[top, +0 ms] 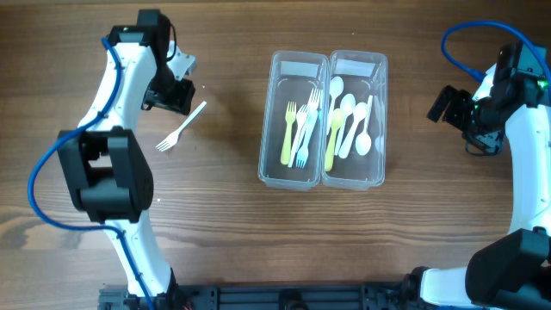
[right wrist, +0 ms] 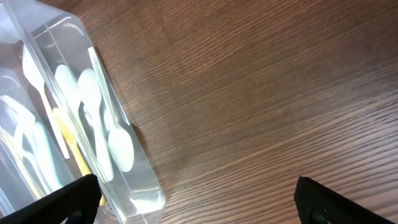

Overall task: Pack container
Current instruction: 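Grasp the last white fork on the table with the left gripper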

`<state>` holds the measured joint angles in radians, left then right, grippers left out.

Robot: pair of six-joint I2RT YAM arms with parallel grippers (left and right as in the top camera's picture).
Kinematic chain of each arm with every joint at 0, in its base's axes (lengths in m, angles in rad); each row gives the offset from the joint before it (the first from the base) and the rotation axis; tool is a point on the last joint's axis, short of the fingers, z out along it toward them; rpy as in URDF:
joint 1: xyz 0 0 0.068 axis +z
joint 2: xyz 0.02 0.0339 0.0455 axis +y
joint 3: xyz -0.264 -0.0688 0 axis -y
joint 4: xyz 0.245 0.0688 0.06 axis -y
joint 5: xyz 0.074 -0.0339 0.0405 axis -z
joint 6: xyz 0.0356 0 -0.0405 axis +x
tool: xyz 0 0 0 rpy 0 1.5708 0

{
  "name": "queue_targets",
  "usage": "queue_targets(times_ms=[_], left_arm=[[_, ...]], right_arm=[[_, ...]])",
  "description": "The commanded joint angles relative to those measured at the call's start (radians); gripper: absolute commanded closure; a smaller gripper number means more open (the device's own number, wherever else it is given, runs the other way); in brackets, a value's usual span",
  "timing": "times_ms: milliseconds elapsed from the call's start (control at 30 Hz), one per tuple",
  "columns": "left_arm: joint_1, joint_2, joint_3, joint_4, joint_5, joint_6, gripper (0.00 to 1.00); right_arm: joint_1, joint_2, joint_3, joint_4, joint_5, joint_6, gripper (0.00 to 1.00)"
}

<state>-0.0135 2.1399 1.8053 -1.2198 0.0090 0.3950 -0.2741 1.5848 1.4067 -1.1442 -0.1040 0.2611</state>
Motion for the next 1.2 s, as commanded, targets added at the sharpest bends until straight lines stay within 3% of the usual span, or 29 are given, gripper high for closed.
queue_targets(times_ms=[0,433,867,1167], left_arm=[[0.01,0.045,-0.006,0.004,0.02,0.074,0.41],[0.001,0.182,-0.006,0.019,-0.011,0.099,0.55],[-0.009,0.204,-0.049,0.009,-0.037,0.014,0.96],[-0.1,0.099,0.013,-0.075,-0.132,-0.15,0.96]], right_arm=[[0.002,0.007,-0.008,0.005,-0.007,0.0,0.0],[0.002,0.007,-0.008,0.011,0.004,-0.012,0.0],[0.002,0.007,-0.008,0.01,0.004,-0.025,0.0],[0.002,0.007,-0.008,0.009,0.003,-0.024,0.0]])
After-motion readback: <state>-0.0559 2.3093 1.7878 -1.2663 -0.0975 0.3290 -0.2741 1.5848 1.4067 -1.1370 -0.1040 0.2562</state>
